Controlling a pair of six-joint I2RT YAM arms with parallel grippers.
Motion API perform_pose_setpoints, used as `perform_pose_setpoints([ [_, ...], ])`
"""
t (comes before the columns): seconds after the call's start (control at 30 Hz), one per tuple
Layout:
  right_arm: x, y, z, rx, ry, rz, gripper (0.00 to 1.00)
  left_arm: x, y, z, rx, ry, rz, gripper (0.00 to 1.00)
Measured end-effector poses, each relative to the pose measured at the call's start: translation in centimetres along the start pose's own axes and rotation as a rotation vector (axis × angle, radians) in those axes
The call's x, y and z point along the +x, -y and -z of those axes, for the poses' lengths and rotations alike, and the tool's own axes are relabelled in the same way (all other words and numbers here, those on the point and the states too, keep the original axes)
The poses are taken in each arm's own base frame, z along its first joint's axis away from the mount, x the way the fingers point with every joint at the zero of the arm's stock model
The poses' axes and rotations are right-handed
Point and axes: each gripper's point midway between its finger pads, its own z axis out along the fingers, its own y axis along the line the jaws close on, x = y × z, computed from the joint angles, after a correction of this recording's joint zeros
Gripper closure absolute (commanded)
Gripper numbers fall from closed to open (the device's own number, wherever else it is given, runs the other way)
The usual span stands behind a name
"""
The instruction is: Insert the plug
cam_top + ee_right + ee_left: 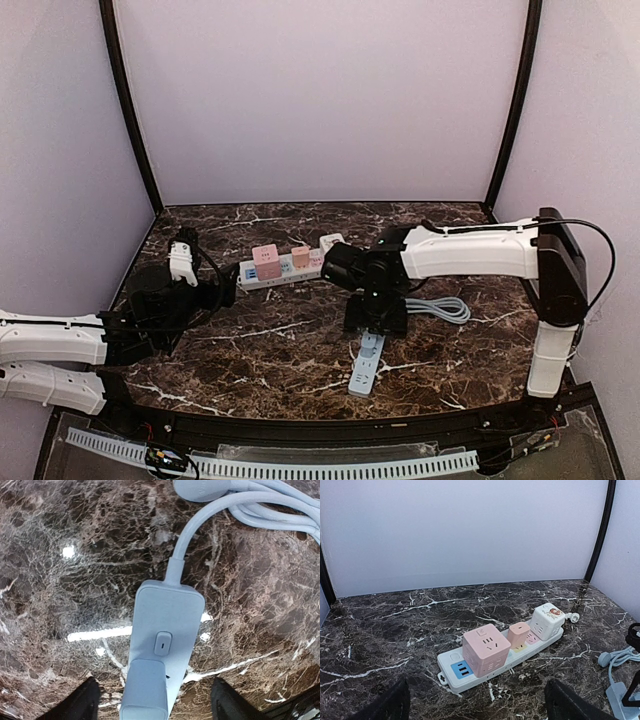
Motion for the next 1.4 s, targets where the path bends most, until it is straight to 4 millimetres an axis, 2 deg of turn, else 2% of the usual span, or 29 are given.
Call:
perform_pose_setpoints([
  [0.23, -1.0, 0.4, 0.9, 0.016, 0.053, 0.019, 0.09, 0.0, 0.0, 0.0, 0.0, 0.0, 0.0, 0.07],
  [0.4, -2.6, -0.6, 3.5, -0.036, 0.123, 0.043, 0.02, 0.0, 0.0, 0.0, 0.001, 0.0, 0.0, 0.07],
  [0.7, -5.3, -0.6, 6.4, -0.05, 0.278, 0.105, 0.01, 0.6, 0.6, -0.2, 0.032, -0.022, -0.009, 0.06],
  [0.87, -7.6, -0.4, 9.2, -0.111, 0.434, 0.131, 0.01, 0.8, 0.9, -0.2, 0.046, -0.027, -0.011, 0.02],
  [1.07, -10.4, 2.1, 12.9, -0.167, 0.722, 0.118, 0.01, 1.6, 0.9, -0.4, 0.043, -0.055, -0.032, 0.01],
  [1.17, -11.4, 4.3, 13.0, -0.119, 0.849, 0.111, 0.01, 1.8, 0.8, -0.6, 0.032, -0.063, -0.048, 0.01],
  [1.27, -12.3, 5.7, 12.5, -0.048, 0.909, 0.116, 0.01, 1.7, 0.4, -0.6, 0.011, -0.058, -0.063, 0.01],
  [1.4, -14.3, 8.1, 12.9, -0.003, 0.984, 0.081, 0.01, 1.3, -0.4, -0.9, -0.047, -0.053, -0.098, 0.01],
])
